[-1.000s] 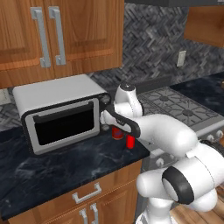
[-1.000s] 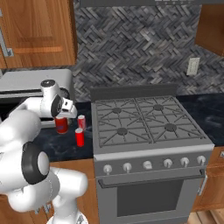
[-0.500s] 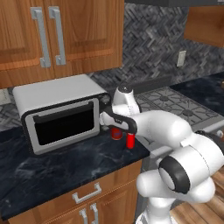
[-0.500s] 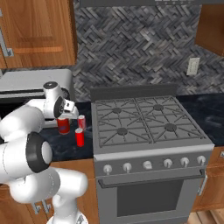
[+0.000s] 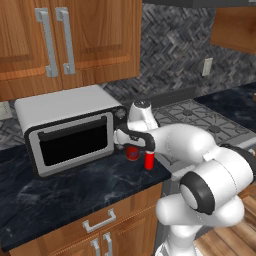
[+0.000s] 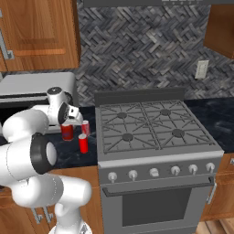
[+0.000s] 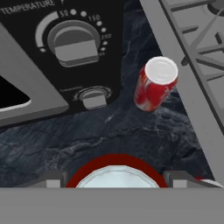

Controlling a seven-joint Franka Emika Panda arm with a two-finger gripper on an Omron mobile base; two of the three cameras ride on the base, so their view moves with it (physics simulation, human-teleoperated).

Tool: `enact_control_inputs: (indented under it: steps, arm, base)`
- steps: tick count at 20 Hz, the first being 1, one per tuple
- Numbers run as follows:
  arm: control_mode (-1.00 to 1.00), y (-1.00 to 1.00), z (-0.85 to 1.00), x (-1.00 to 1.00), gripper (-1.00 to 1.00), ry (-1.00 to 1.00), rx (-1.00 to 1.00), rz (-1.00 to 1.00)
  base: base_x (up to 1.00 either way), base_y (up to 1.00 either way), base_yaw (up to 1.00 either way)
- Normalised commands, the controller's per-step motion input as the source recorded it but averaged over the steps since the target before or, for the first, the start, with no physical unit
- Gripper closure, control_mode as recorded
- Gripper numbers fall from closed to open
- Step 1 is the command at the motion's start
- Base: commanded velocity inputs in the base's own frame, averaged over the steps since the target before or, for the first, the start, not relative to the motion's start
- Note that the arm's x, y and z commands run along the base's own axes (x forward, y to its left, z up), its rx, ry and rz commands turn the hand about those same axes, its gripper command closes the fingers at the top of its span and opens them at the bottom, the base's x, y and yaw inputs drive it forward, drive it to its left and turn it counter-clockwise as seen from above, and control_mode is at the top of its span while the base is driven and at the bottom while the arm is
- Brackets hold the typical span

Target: Four empty soda cans are scattered around the kitchen. Gather all the cans and cluster them next to the stove for recycling.

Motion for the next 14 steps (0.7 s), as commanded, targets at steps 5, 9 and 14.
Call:
enact_control_inputs:
  steps: [5, 9, 14]
  arm:
    - [-1.0, 0.0, -0.14, 0.02, 1.0, 0.0, 0.0, 0.0]
    - [-1.0, 0.0, -0.11, 0.03, 1.0, 0.0, 0.0, 0.0]
    - [-1.0, 0.0, -0.11, 0.08, 1.0, 0.0, 0.0, 0.0]
  base:
    - [0.0, 0.0, 0.0]
    - [0.0, 0.0, 0.0]
    - [0.0, 0.0, 0.0]
